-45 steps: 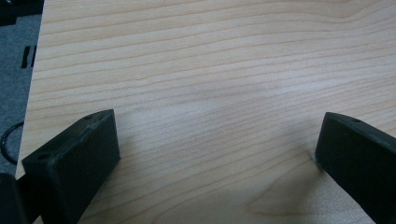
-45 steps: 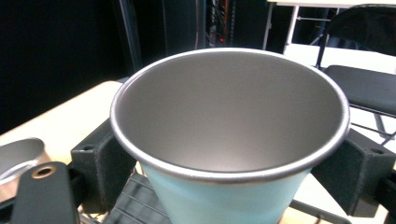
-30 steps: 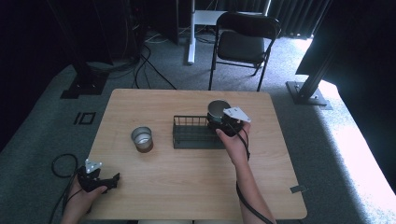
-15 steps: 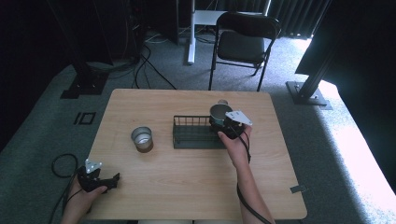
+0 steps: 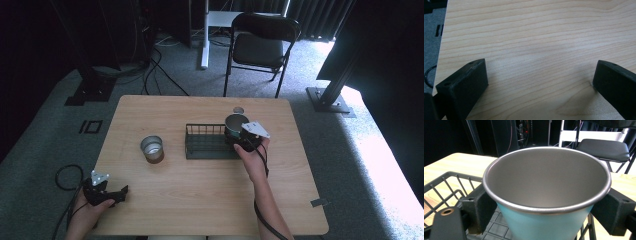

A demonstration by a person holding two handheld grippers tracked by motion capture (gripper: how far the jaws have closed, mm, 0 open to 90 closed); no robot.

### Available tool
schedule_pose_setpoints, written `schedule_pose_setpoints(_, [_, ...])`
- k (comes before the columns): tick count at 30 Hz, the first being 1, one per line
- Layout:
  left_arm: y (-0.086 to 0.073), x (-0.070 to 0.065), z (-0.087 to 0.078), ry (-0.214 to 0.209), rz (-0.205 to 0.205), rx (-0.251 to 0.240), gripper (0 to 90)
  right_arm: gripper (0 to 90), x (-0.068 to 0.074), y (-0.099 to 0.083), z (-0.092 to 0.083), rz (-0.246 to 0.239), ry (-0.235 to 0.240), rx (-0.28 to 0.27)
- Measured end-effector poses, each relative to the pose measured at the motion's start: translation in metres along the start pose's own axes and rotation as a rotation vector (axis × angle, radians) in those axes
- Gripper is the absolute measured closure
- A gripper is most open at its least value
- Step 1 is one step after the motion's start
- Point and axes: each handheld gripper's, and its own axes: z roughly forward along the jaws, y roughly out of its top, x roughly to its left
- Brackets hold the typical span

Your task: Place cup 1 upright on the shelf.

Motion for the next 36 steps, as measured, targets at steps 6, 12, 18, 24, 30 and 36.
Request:
schedule_pose_setpoints(6, [0.000, 0.000, 0.000, 0.000, 0.000, 0.000, 0.4, 13.5, -0.002, -0.001, 0.000, -0.019, 0.021, -0.010])
schedule_pose_setpoints(12, [0.000, 0.000, 0.000, 0.000, 0.000, 0.000, 0.5, 12.0, -0.004, -0.004, -0.002, -0.063, 0.040, -0.032])
schedule_pose_setpoints(18, [0.000, 0.000, 0.000, 0.000, 0.000, 0.000, 0.4, 11.0, -0.006, -0.002, -0.009, -0.039, 0.047, -0.024])
schedule_pose_setpoints(24, [0.000, 0.000, 0.000, 0.000, 0.000, 0.000, 0.4, 11.0, -0.008, -0.003, -0.015, -0.036, 0.055, -0.017])
schedule_pose_setpoints(30, [0.000, 0.000, 0.000, 0.000, 0.000, 0.000, 0.4, 11.0, -0.010, -0.004, -0.023, -0.037, 0.064, -0.016])
schedule_pose_setpoints(36, [0.000, 0.000, 0.000, 0.000, 0.000, 0.000, 0.4, 11.0, -0.014, -0.005, -0.030, -0.045, 0.079, -0.006])
